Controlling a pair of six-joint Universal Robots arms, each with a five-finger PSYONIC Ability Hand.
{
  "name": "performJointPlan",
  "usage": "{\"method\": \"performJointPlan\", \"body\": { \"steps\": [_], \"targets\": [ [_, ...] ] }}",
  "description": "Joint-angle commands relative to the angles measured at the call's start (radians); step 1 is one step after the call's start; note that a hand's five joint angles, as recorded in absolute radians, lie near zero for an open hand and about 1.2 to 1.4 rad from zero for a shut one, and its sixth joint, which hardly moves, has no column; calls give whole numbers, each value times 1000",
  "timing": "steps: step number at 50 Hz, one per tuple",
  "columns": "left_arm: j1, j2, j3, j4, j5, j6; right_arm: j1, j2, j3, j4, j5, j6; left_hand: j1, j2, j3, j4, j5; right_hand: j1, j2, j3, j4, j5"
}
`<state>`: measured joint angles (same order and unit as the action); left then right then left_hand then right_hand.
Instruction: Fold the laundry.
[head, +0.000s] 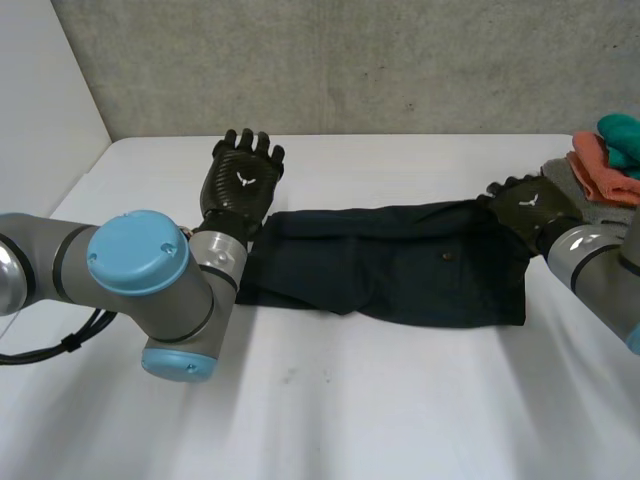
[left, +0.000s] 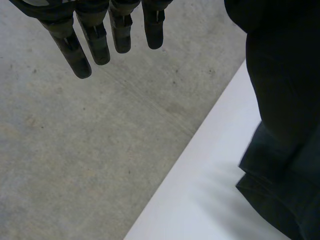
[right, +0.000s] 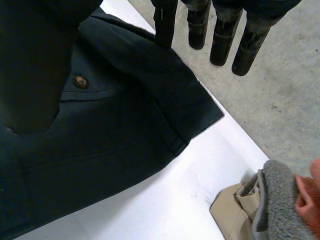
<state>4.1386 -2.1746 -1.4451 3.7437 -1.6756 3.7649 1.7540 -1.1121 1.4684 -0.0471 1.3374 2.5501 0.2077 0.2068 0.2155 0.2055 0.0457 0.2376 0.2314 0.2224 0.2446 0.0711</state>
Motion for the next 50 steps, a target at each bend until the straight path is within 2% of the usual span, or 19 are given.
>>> {"method": "performJointPlan", "body": {
  "steps": [1, 2, 3, 10, 13, 14, 18, 22, 25, 28, 31, 34, 38, 41, 43, 50],
  "targets": [
    [5, -42, 15, 1, -4, -4, 12, 127, -112, -69, 49, 2, -33, -32, -41, -31, -46, 171, 177, 186, 164, 163],
    [5, -42, 15, 1, -4, -4, 12, 138, -125, -76, 57, 7, -33, -32, -41, -31, -46, 115, 121, 130, 108, 107],
    [5, -42, 15, -1, -6, -4, 15, 158, -150, -89, 68, 19, -33, -32, -41, -31, -46, -63, -57, -48, -70, -71],
    [5, -42, 15, 1, -6, -20, 12, 195, -214, -146, 77, 87, -33, -32, -41, -31, -46, -63, -57, -48, -70, -71],
    [2, -42, 15, 1, -6, -25, 12, 239, -269, -149, 83, 90, -33, -32, -41, -31, -46, 588, 594, 603, 581, 580],
    [3, -42, 15, 1, -4, -25, 12, 250, -279, -151, 86, 93, -33, -32, -41, -31, -46, 608, 614, 623, 601, 600],
    [2, -47, 18, -1, -6, -27, 12, 282, -312, -158, 97, 104, -33, -32, -41, -31, -46, -63, -57, -48, -70, -71],
    [0, -48, 17, -10, -6, -27, 12, 304, -335, -191, 109, 110, -27, -26, -34, -24, -39, -63, -57, -48, -70, -71],
    [-1, -48, 8, -18, -6, -27, 7, 301, -329, -235, 155, 151, -9, -8, -17, -7, -22, -63, -57, -48, -70, -71],
    [-5, -47, -6, -50, -1, -27, 4, 276, -298, -231, 180, 206, 91, 92, 83, 93, 78, -63, -57, -48, -70, -71],
    [-5, -44, -18, -114, 3, -27, 1, 192, -237, -172, 161, 217, 223, 223, 215, 225, 210, -62, -56, -47, -69, -70],
    [-6, -42, -23, -171, 4, -27, -2, 105, -180, -68, 114, 205, 241, 242, 233, 243, 228, 257, 263, 272, 250, 249],
    [-8, -43, -26, -263, 5, -31, -1, 84, -160, 2, 39, 209, 293, 294, 286, 295, 281, 334, 341, 350, 328, 326],
    [-8, -47, -26, -304, 7, -31, -1, 89, -175, 23, 3, 213, 417, 417, 409, 419, 404, 405, 411, 420, 398, 397],
    [-6, -48, -26, -312, 7, -31, -1, 119, -213, 50, -11, 213, 592, 593, 584, 594, 579, 543, 549, 558, 536, 535],
    [-5, -57, -24, -309, 2, -28, -2, 316, -439, 183, -26, 292, 933, 934, 925, 935, 920, 663, 670, 679, 656, 655]
  ]
}}
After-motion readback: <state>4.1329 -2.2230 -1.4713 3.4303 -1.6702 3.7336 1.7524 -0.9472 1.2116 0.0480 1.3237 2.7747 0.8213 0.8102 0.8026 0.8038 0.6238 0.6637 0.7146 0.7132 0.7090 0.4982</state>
